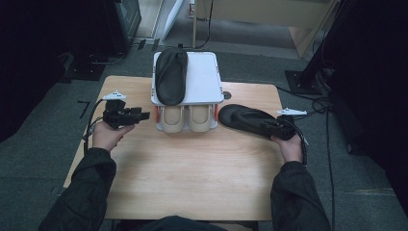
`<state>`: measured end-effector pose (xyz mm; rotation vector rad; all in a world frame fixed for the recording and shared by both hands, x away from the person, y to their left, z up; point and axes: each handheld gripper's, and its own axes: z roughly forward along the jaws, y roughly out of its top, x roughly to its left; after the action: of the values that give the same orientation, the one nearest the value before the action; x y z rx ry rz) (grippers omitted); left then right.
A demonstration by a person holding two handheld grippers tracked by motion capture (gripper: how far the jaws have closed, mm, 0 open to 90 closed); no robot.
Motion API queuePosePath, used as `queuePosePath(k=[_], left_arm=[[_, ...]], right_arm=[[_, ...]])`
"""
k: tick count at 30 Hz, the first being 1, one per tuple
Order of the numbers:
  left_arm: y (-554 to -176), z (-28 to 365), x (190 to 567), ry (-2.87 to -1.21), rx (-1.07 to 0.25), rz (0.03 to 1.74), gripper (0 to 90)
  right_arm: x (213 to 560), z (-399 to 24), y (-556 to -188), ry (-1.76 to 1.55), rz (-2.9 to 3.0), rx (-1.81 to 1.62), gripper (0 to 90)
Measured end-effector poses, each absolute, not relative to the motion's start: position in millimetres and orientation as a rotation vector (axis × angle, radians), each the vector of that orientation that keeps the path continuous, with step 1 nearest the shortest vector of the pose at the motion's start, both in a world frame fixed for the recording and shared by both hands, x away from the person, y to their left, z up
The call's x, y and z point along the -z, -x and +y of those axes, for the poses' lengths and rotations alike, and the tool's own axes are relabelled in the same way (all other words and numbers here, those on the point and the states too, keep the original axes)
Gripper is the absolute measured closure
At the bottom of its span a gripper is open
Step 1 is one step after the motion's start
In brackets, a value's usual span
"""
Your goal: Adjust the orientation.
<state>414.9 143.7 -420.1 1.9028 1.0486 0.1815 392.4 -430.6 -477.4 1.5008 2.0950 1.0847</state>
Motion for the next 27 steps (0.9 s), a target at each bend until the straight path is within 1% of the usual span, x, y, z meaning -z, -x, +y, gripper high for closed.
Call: queuePosePath(k=[8, 10, 17, 22, 27], left_arm=[[-418.0, 144.3, 421.9, -1.878, -0.178, 1.049, 48.2], [-418.2, 145.0, 422.0, -1.875, -0.178, 1.049, 48.3], [-417.6, 147.1, 421.4, -1.878, -0.176, 1.054, 48.4], [-417.4, 147.3, 421.3, -1.881, -0.178, 1.055, 48.5], [-417.5, 146.3, 422.1, -1.891, -0.179, 1.051, 48.5]], right_arm=[[474.8, -424.0, -387.1, -1.467, 2.120, -1.070, 69.3], [472.3, -425.1, -386.2, -1.450, 2.105, -1.076, 64.8], [465.5, -429.3, -382.1, -1.414, 2.107, -1.127, 64.3], [462.6, -417.6, -377.7, -1.342, 2.170, -1.143, 61.9], [473.0, -403.3, -383.0, -1.321, 2.244, -1.064, 61.9]])
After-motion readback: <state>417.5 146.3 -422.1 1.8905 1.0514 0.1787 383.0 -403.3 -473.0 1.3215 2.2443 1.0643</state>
